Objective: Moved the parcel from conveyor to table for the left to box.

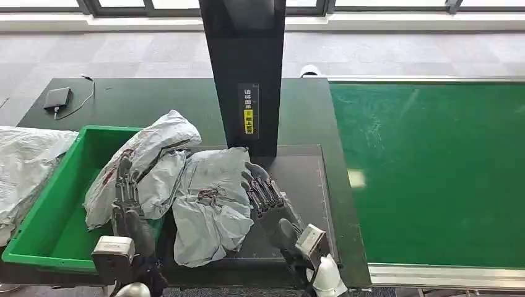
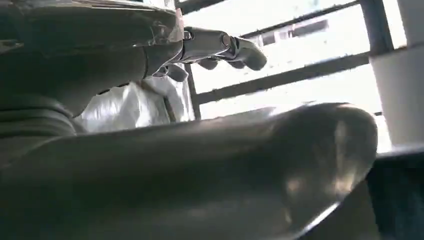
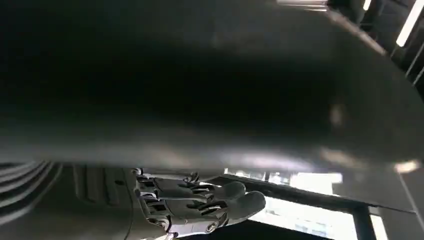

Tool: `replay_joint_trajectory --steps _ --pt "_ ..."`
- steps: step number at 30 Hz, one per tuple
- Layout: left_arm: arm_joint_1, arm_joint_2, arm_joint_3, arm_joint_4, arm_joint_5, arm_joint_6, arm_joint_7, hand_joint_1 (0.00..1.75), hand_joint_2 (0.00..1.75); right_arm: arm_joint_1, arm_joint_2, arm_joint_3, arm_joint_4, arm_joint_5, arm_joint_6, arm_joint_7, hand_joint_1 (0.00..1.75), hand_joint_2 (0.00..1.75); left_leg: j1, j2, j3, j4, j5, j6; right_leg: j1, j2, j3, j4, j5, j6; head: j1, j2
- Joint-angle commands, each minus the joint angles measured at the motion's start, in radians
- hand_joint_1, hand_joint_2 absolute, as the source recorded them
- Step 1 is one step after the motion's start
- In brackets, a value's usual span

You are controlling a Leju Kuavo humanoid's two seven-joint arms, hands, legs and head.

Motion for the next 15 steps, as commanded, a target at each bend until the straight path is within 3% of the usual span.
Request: replay_joint_trajectory --steps 1,2,3,4,7,9,12,15 --pt "-0.155 0.046 -0.119 0.229 -0.099 -0.097 0.002 0.0 0.0 0.128 -0.151 0.005 -0.445 -0.008 -0.067 -0.021 0.0 0.0 0.0 -0.006 0.0 -0.002 0.003 0.001 0.0 -0.007 0.002 -0.002 0.0 -0.001 0.0 0.0" --pt "-0.174 0.05 -0.137 0.264 -0.146 -0.076 0.014 0.0 1.75 0.137 -0.172 -0.005 -0.501 -0.04 -0.066 -0.021 0.0 0.0 0.0 -0.006 -0.001 0.0 0.002 0.001 0.0 -0.007 0.0 0.0 -0.001 0.0 0.0 0.0" --pt "-0.196 0.056 -0.156 0.31 -0.2 -0.045 0.034 0.0 1.75 0.144 -0.192 -0.015 -0.535 -0.053 -0.075 -0.021 0.0 0.0 -0.001 -0.012 -0.002 -0.001 0.003 0.001 -0.001 -0.013 0.002 -0.002 -0.001 0.0 0.0 0.0" --pt "-0.223 0.068 -0.184 0.381 -0.282 0.01 0.066 0.0 1.75 0.146 -0.212 -0.027 -0.569 -0.084 -0.078 -0.021 0.0 1.75 0.0 -0.011 -0.002 -0.001 0.003 0.001 0.0 -0.012 0.002 -0.002 -0.001 0.0 0.0 0.0" --pt "-0.277 0.095 -0.257 0.621 -0.491 0.183 0.178 0.0 1.75 0.124 -0.242 -0.071 -0.591 -0.182 -0.038 -0.021 0.0 1.75 -0.001 -0.011 0.001 -0.003 0.004 0.002 -0.001 -0.011 0.005 -0.005 0.001 0.001 0.001 0.0" --pt "-0.277 0.095 -0.257 0.621 -0.491 0.183 0.178 0.0 1.75 0.124 -0.242 -0.071 -0.591 -0.182 -0.038 -0.021 0.0 1.75 -0.003 -0.006 0.003 -0.003 0.003 0.001 -0.002 -0.006 0.005 -0.003 0.001 0.001 0.0 0.0" --pt "-0.295 0.134 -0.289 0.785 -0.666 0.306 0.311 0.0 1.75 0.137 -0.262 -0.069 -0.595 -0.201 -0.041 -0.021 0.0 1.75 -0.002 -0.004 0.003 -0.003 0.002 0.001 -0.002 -0.004 0.005 -0.004 0.002 0.001 0.001 0.0" --pt "-0.288 0.159 -0.307 0.855 -0.763 0.33 0.41 0.0 1.75 0.142 -0.285 -0.044 -0.593 -0.207 -0.058 -0.021 0.0 1.75 -0.002 -0.003 0.006 -0.005 0.002 0.001 -0.002 -0.004 0.006 -0.006 0.002 0.001 0.0 0.0"
